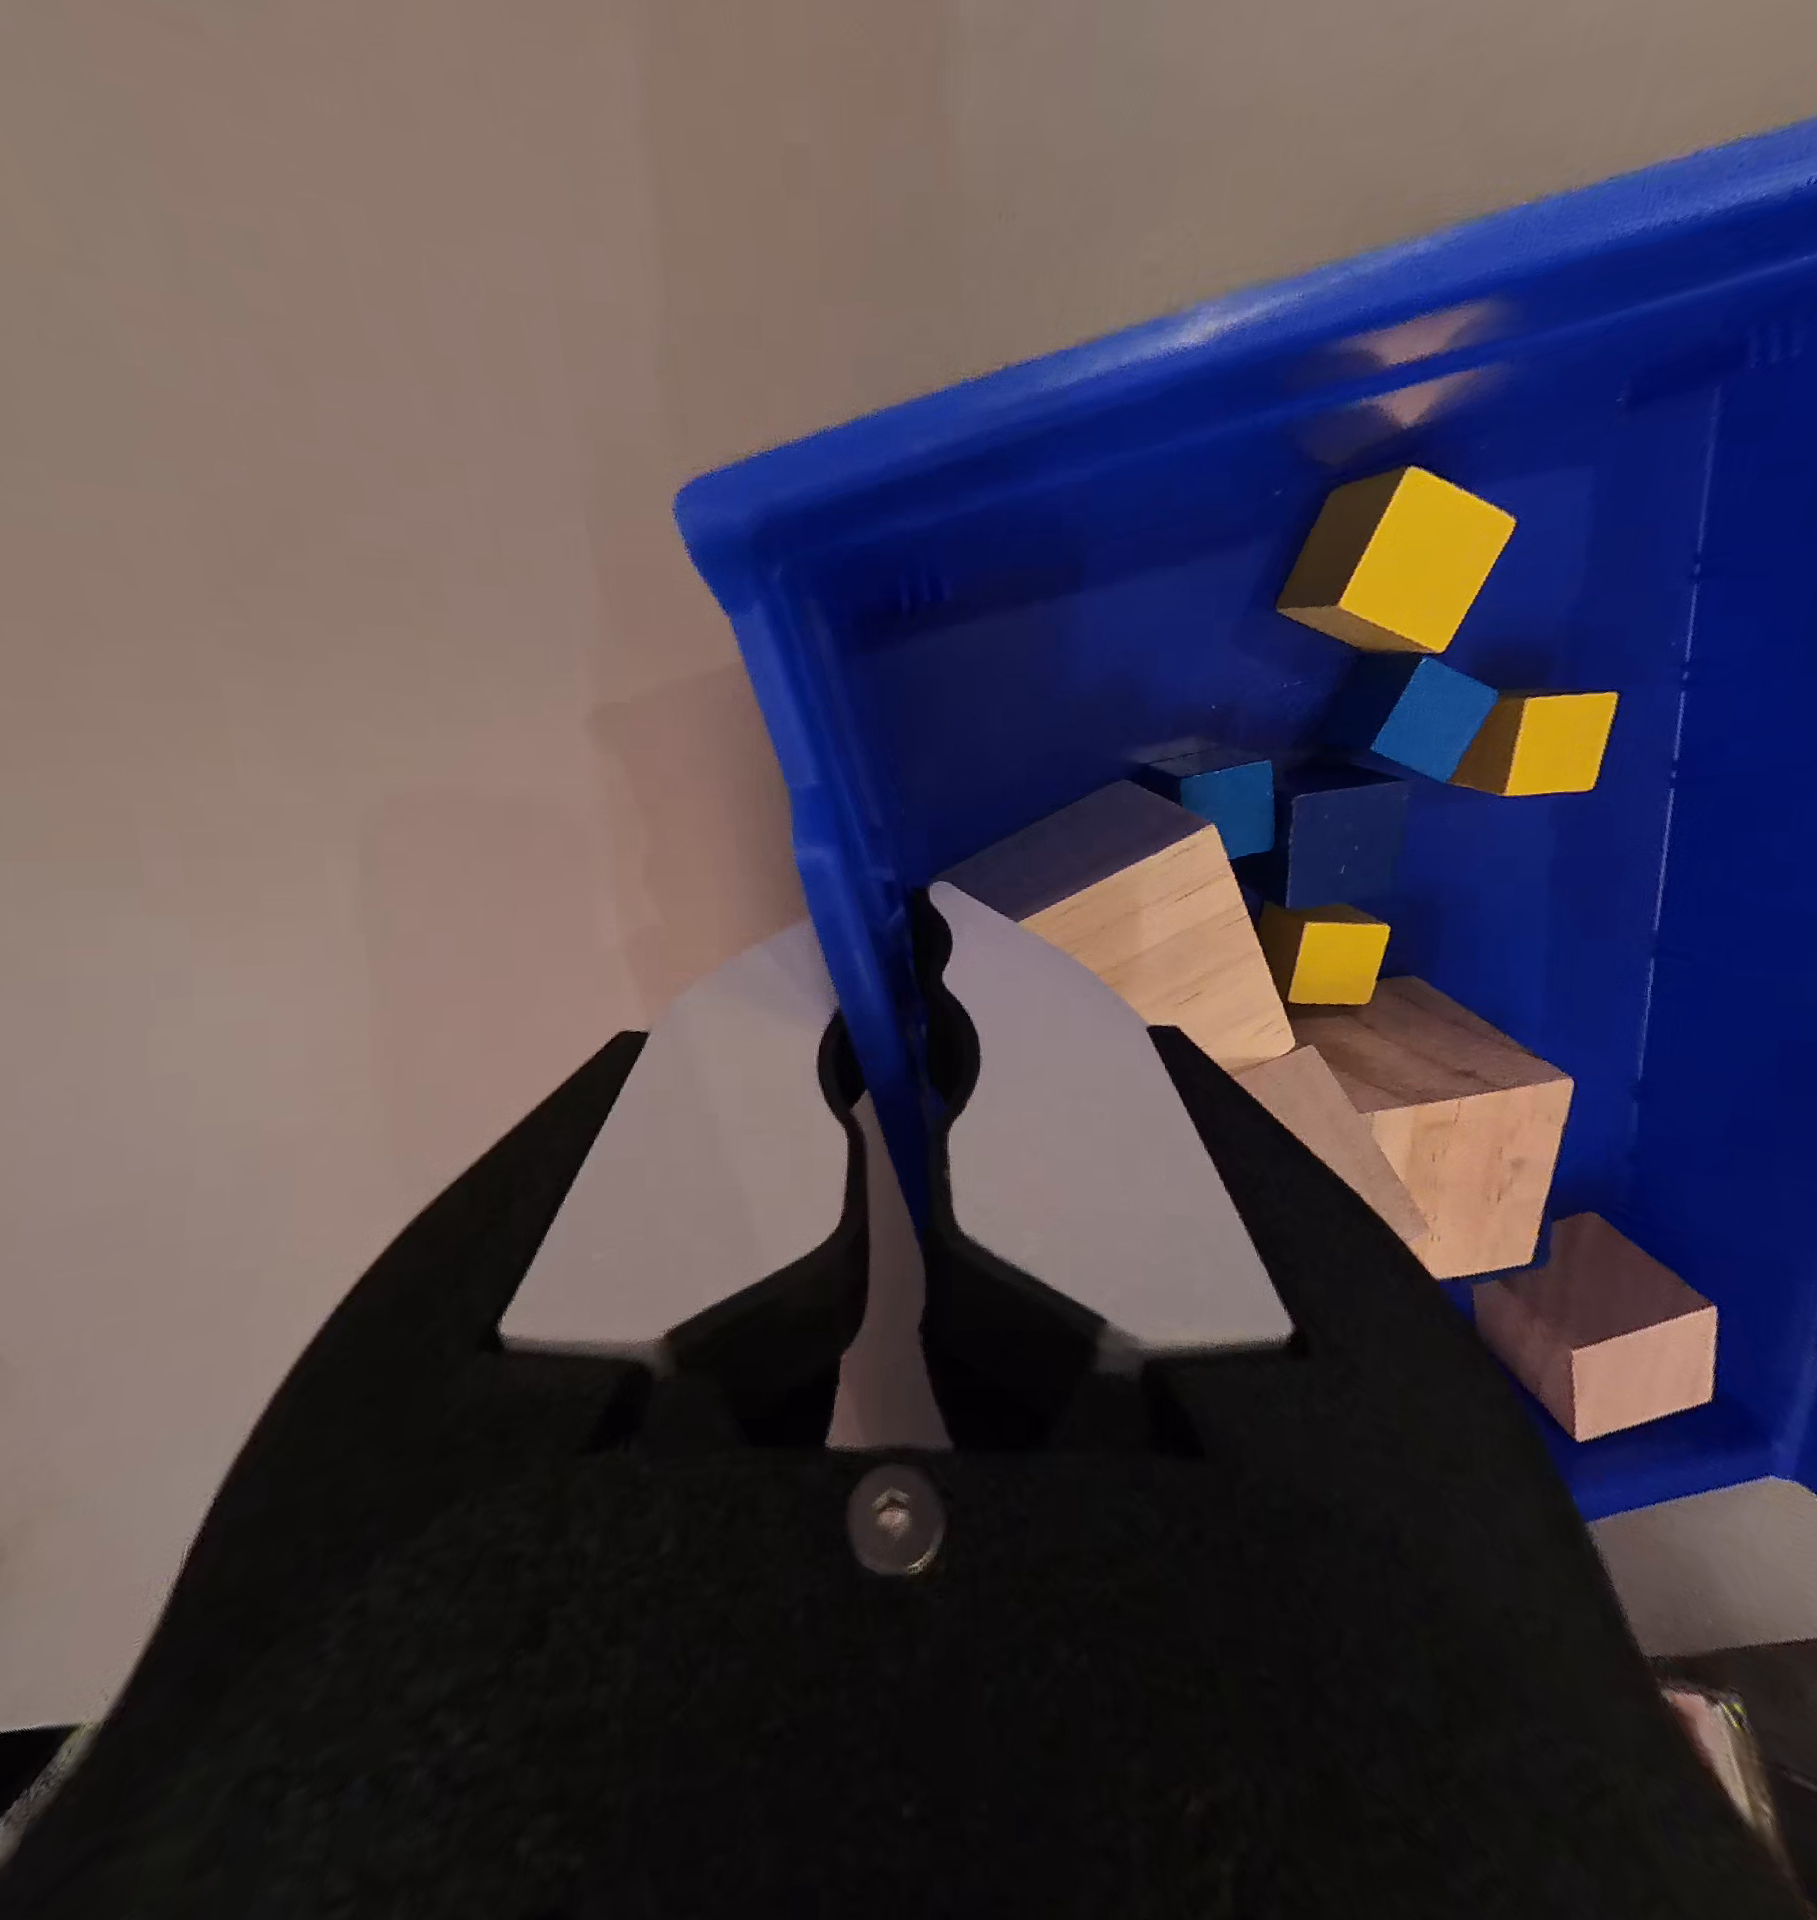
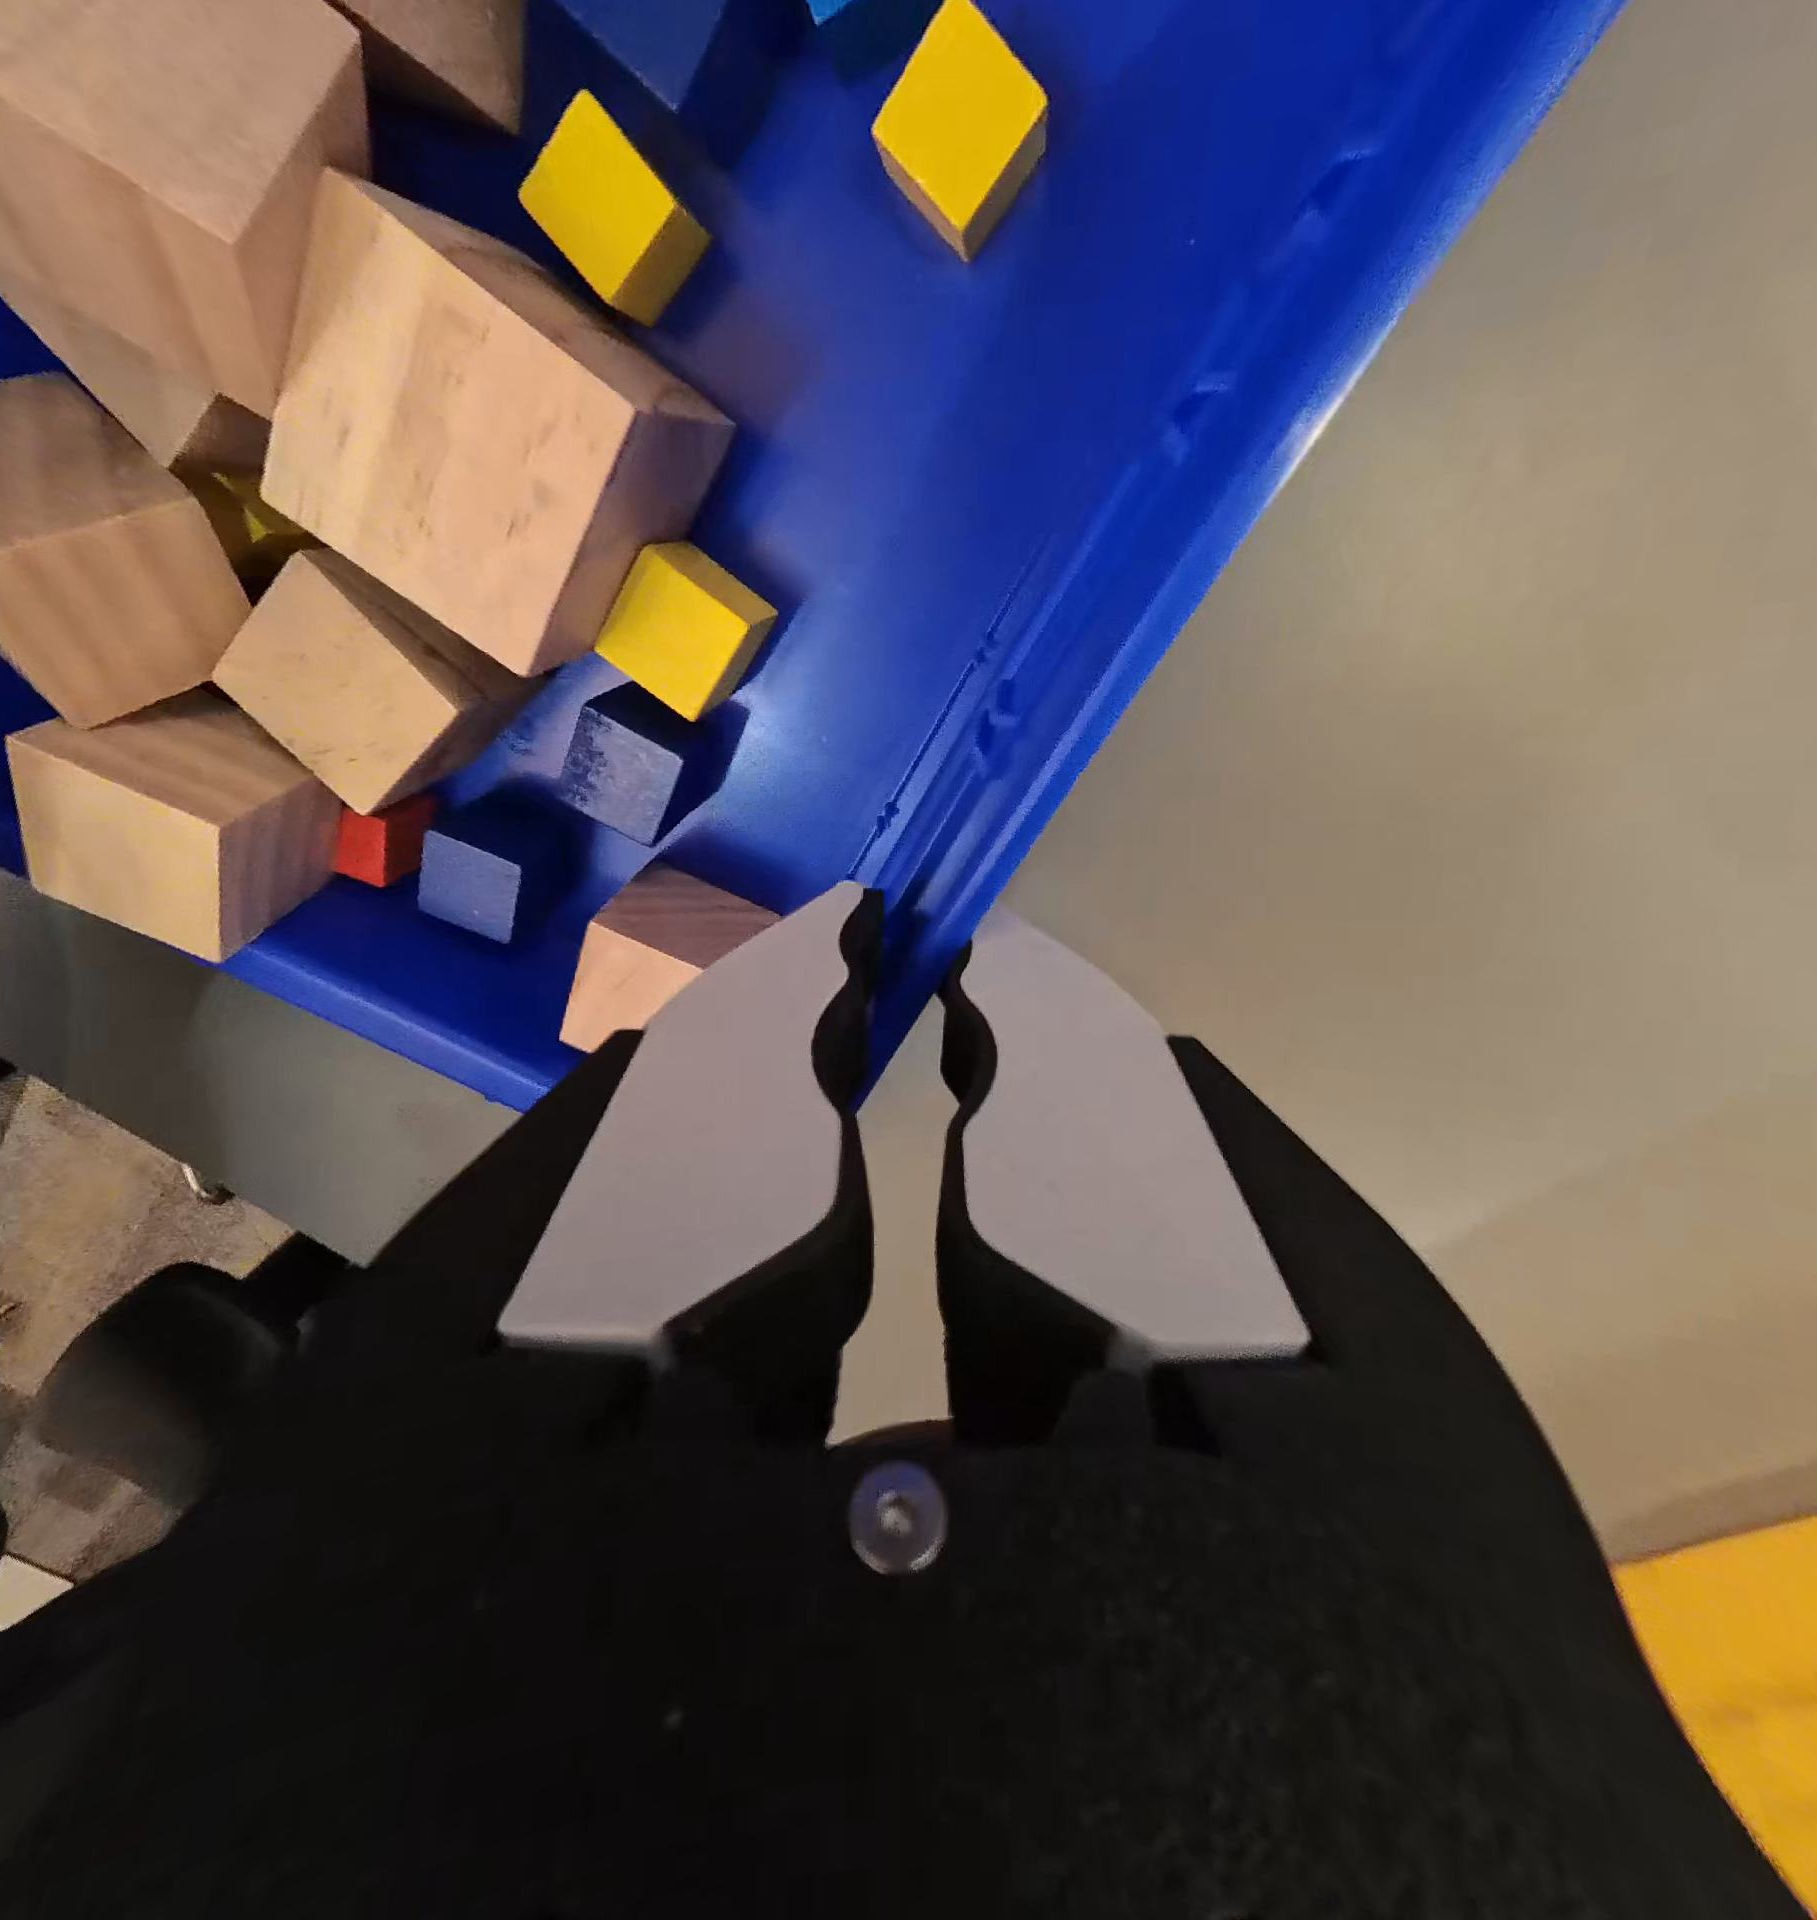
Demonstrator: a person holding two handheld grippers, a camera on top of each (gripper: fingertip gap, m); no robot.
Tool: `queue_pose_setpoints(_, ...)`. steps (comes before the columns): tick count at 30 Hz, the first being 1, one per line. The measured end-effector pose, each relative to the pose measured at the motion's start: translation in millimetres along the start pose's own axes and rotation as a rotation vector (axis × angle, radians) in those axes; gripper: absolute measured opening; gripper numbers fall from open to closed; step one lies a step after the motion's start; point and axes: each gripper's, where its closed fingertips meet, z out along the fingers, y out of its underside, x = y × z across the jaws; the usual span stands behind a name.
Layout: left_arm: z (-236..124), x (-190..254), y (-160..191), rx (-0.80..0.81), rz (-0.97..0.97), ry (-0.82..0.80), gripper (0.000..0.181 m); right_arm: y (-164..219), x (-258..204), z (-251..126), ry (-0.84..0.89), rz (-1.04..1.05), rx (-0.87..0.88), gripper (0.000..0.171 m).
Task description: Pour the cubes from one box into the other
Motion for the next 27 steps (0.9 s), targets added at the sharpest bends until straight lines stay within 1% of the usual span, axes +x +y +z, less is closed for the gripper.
queue_pose_setpoints(2,0,8,3,-0.016,0.013,0.014,0.005,7,5,-2,0.008,-0.009,-0.029,0.008)
queue_pose_setpoints(4,1,20,6,-0.031,0.033,0.027,0.005,15,13,-7,-0.026,0.028,-0.043,0.007)
queue_pose_setpoints(9,-1,70,2,-0.054,0.047,0.096,0.005,39,55,-32,-0.016,0.065,-0.051,0.006)
queue_pose_setpoints(12,-14,108,-13,-0.037,0.067,0.123,0.004,55,84,-58,0.018,0.067,-0.047,0.006)
queue_pose_setpoints(15,-37,150,-33,-0.019,0.087,0.135,0.005,72,116,-89,0.023,0.100,-0.011,0.006)
queue_pose_setpoints(20,-77,241,-65,-0.023,0.123,0.143,0.004,121,178,-147,0.032,0.192,0.054,0.006)
queue_pose_setpoints(24,-104,337,-85,-0.013,0.209,0.134,0.005,180,235,-192,0.061,0.284,0.070,0.005)
queue_pose_setpoints(27,-115,417,-99,-0.006,0.283,0.147,0.004,228,283,-223,0.086,0.364,0.085,0.005)
